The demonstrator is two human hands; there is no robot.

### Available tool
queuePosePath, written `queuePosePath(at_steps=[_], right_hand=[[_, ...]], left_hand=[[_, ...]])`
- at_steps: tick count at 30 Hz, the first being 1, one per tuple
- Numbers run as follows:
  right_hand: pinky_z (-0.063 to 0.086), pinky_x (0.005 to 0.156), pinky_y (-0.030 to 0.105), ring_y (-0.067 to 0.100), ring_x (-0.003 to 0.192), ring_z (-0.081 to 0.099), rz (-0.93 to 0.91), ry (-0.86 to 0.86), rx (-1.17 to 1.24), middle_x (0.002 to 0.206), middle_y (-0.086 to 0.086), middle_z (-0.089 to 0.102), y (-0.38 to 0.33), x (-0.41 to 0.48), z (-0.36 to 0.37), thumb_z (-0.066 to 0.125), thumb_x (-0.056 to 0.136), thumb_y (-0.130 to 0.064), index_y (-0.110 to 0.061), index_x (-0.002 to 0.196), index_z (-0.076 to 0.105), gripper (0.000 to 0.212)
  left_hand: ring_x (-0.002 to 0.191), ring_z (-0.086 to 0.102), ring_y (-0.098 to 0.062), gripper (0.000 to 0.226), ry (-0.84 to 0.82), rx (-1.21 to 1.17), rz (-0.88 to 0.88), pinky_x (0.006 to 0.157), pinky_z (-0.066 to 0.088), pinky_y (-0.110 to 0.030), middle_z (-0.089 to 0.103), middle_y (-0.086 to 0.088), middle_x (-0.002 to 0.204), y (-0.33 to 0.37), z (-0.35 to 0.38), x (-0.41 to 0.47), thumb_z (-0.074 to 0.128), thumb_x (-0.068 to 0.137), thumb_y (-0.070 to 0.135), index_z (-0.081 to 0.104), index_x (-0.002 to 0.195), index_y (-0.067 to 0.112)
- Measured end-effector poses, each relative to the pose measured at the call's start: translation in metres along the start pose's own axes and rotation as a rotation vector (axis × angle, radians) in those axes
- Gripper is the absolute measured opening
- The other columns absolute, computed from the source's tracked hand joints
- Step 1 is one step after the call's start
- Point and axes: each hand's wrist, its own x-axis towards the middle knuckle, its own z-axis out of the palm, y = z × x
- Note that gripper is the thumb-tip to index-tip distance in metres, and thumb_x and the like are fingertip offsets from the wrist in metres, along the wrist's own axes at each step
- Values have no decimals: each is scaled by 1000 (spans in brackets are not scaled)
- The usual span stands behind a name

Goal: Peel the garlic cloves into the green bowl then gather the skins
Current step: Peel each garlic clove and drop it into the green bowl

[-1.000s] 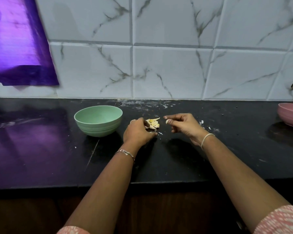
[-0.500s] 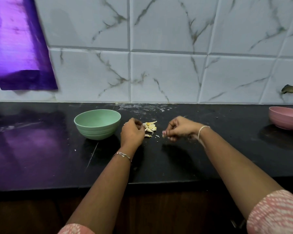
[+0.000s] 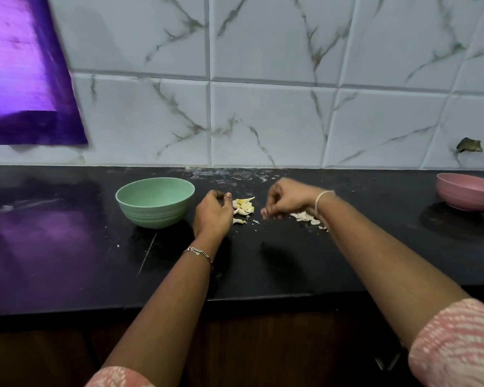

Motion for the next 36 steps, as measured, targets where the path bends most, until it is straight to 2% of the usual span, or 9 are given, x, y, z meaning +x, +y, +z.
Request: queuePosePath(at_steps=[3, 6, 9, 12, 15, 21, 26, 30, 36], right_hand=[[45, 45, 16, 5, 47, 55, -84, 117, 253, 55, 0, 65, -10, -2, -14, 72, 86, -9, -5, 73, 65, 15], [46, 48, 17, 6, 47, 55, 31, 49, 25, 63, 6, 65, 15, 0, 21, 72, 87, -13, -8, 71, 63, 19], [43, 44, 17, 6, 47, 53, 36, 57, 62, 61, 4, 63, 29, 4, 33, 71, 88, -15, -7, 71, 64, 20], [40, 45, 18, 6, 47, 51, -36, 222, 362, 62, 2, 61, 26, 4, 25, 67, 91, -19, -6, 76, 65, 20], [38, 44, 15, 7, 52, 50, -22, 228, 583, 71, 4, 60, 24, 3, 33, 59, 97, -25, -10, 82, 61, 22], [33, 40, 14, 4, 46, 41, -11, 239, 730, 66, 0, 51, 16, 14, 51, 56, 98, -31, -13, 78, 63, 27], [38, 43, 15, 6, 52, 48, -28, 368, 775, 71, 2, 58, 15, 19, 57, 65, 92, -31, -6, 91, 68, 25], [42, 50, 15, 3, 57, 57, -76, 420, 790, 70, -5, 66, 18, 20, 62, 76, 82, -30, -11, 86, 70, 21], [44, 49, 12, 1, 55, 58, -64, 458, 817, 71, 2, 67, 25, 23, 68, 78, 81, -21, -10, 79, 71, 13]], left_hand=[[104, 61, -25, 29, 4, -6, 1, 83, 48, -33, 67, -5, 110, 0, 0, 0, 50, 97, 39, 60, 111, 16], [102, 62, -21, 18, -12, -26, -11, 82, 47, -31, 67, 1, 102, 2, -1, -1, 55, 95, 35, 61, 104, 21], [90, 62, -16, 10, -72, -77, 35, 78, 47, -27, 64, 9, 86, 6, 0, -5, 64, 84, 21, 60, 90, 28], [82, 61, -15, 27, -186, -89, 191, 80, 54, -30, 64, 0, 98, 6, 5, -8, 67, 72, 12, 60, 85, 34], [66, 58, -5, 32, -264, -120, 285, 66, 50, -14, 63, -5, 106, 6, 8, -10, 74, 74, 8, 61, 93, 30], [73, 69, -31, 14, -195, -316, 200, 64, 60, -47, 71, -7, 81, 9, 5, -10, 79, 79, 19, 66, 84, 24], [79, 68, -15, 12, -98, -344, 146, 74, 60, -39, 70, 0, 86, 6, 7, -4, 69, 86, 9, 64, 91, 18], [79, 71, -18, 9, -124, -332, 129, 72, 60, -43, 72, 0, 84, 5, 9, -2, 70, 85, 14, 67, 88, 22], [82, 72, -21, 13, -214, -305, 155, 72, 61, -40, 74, -4, 89, 5, 11, -1, 68, 88, 11, 73, 94, 22]])
